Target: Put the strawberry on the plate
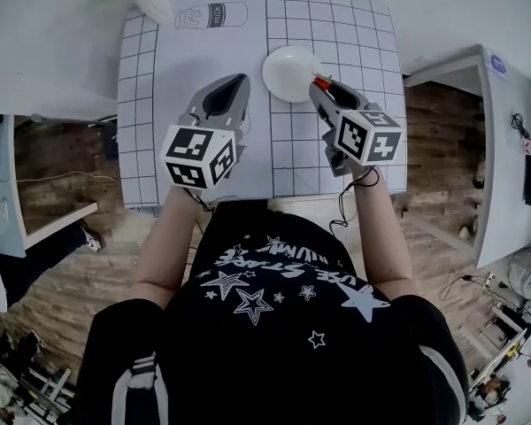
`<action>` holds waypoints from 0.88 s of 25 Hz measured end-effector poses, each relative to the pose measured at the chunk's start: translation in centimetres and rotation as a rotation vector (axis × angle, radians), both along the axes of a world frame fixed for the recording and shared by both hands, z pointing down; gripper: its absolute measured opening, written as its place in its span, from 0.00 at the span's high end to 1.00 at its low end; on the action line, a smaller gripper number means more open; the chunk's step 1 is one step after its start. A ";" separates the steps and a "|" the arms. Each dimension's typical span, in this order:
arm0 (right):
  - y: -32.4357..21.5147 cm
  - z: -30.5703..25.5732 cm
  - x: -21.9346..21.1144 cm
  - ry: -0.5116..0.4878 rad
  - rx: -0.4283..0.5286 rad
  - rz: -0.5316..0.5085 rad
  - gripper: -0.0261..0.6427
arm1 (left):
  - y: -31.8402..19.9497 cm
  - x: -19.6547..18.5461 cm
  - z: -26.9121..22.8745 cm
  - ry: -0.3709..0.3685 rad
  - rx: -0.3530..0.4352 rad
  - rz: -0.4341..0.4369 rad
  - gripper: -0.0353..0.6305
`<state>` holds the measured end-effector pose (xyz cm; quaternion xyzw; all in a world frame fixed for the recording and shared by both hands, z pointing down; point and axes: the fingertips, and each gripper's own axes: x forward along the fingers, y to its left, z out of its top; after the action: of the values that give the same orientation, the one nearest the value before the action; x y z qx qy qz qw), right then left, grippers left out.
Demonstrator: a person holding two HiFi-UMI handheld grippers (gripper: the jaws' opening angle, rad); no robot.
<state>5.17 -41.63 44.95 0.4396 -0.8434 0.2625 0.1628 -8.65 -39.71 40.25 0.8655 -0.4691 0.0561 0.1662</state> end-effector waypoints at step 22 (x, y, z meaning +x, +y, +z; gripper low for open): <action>-4.3 8.8 -2.5 0.126 -0.143 0.017 0.74 | -4.8 -0.6 7.2 0.027 -0.159 0.034 0.94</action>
<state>2.62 -45.88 53.70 0.4497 -0.8069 0.2950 0.2442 -9.24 -44.53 47.41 0.8582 -0.4461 0.0843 0.2396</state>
